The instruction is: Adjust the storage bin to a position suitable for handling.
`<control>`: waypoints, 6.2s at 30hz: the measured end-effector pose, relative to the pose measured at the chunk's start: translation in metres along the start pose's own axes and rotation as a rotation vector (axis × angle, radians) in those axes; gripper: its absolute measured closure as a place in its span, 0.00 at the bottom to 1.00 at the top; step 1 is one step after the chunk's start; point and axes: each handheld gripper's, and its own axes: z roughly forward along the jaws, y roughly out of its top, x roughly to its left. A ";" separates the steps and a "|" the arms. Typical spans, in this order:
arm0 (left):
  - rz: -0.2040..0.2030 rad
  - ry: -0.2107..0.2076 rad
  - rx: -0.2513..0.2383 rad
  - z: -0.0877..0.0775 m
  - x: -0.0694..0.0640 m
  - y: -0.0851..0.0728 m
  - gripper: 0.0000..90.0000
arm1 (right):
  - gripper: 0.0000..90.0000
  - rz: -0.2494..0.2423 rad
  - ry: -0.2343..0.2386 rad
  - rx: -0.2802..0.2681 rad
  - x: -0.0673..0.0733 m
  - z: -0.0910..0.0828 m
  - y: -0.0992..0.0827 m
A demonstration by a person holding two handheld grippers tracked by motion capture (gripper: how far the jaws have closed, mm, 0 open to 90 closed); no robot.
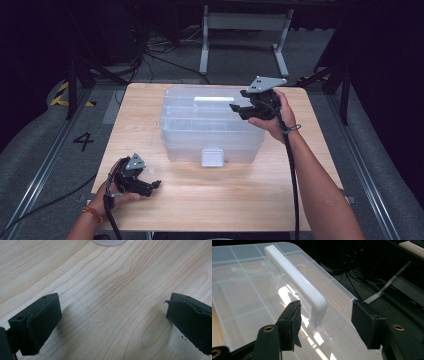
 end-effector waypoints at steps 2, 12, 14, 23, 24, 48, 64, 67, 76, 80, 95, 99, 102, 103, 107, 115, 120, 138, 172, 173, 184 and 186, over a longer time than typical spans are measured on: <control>0.000 0.000 0.000 0.000 0.000 0.000 0.01 | 0.49 -0.003 -0.004 -0.003 0.000 0.002 0.002; 0.000 0.000 0.000 0.000 0.000 0.000 0.01 | 0.53 -0.027 0.004 0.019 0.001 0.012 0.005; 0.000 0.000 0.000 0.000 0.000 0.000 0.01 | 0.53 -0.033 0.010 0.029 0.002 0.015 0.004; 0.004 -0.002 0.000 0.000 0.000 0.000 0.01 | 0.68 -0.051 0.000 0.069 0.001 0.025 0.003; 0.004 -0.003 0.001 -0.001 0.000 0.000 0.01 | 0.71 -0.060 0.007 0.071 0.002 0.024 0.004; 0.040 0.051 -0.174 -0.034 0.006 0.029 0.47 | 0.81 -0.013 0.068 0.121 -0.010 0.027 0.019; 0.070 0.047 -0.247 -0.046 0.002 0.070 0.84 | 0.81 0.017 0.074 0.136 -0.017 0.029 0.026; 0.067 0.049 -0.258 -0.041 0.002 0.074 0.87 | 0.81 0.022 0.074 0.142 -0.018 0.029 0.028; 0.052 0.054 -0.294 -0.037 0.004 0.078 0.94 | 0.80 0.028 0.081 0.152 -0.021 0.030 0.031; 0.030 0.058 -0.325 -0.035 0.005 0.080 0.98 | 0.81 0.028 0.076 0.156 -0.021 0.030 0.031; 0.013 0.053 -0.362 -0.033 0.007 0.083 1.00 | 0.79 0.050 0.064 0.139 -0.020 0.026 0.026; 0.018 0.061 -0.363 -0.033 0.007 0.084 1.00 | 0.74 0.050 0.050 0.123 -0.023 0.016 0.025; 0.024 0.064 -0.361 -0.033 0.007 0.084 1.00 | 0.73 0.036 0.026 0.119 -0.024 0.006 0.023; 0.026 0.065 -0.360 -0.033 0.007 0.084 1.00 | 0.73 0.035 0.015 0.111 -0.024 0.002 0.022; 0.031 0.067 -0.352 -0.033 0.006 0.084 1.00 | 0.77 0.022 -0.014 0.094 -0.025 -0.018 0.016; 0.042 0.071 -0.349 -0.033 0.006 0.084 1.00 | 0.74 0.014 -0.061 0.056 -0.026 -0.054 -0.004; 0.041 0.072 -0.345 -0.034 0.005 0.085 1.00 | 0.73 0.034 -0.070 0.028 -0.025 -0.073 -0.024; 0.065 0.092 -0.343 -0.039 0.005 0.095 1.00 | 0.64 0.049 -0.048 0.026 -0.011 -0.086 -0.090; 0.087 0.105 -0.359 -0.051 0.005 0.116 0.98 | 0.49 0.100 -0.122 -0.050 0.002 -0.049 -0.119; 0.087 0.103 -0.359 -0.051 0.005 0.117 0.98 | 0.50 0.100 -0.132 -0.055 0.002 -0.049 -0.119; 0.099 0.116 -0.374 -0.055 0.007 0.117 0.95 | 0.51 0.071 -0.172 -0.104 0.004 -0.046 -0.112; 0.091 0.113 -0.380 -0.054 0.007 0.115 0.95 | 0.51 0.063 -0.180 -0.105 0.004 -0.045 -0.111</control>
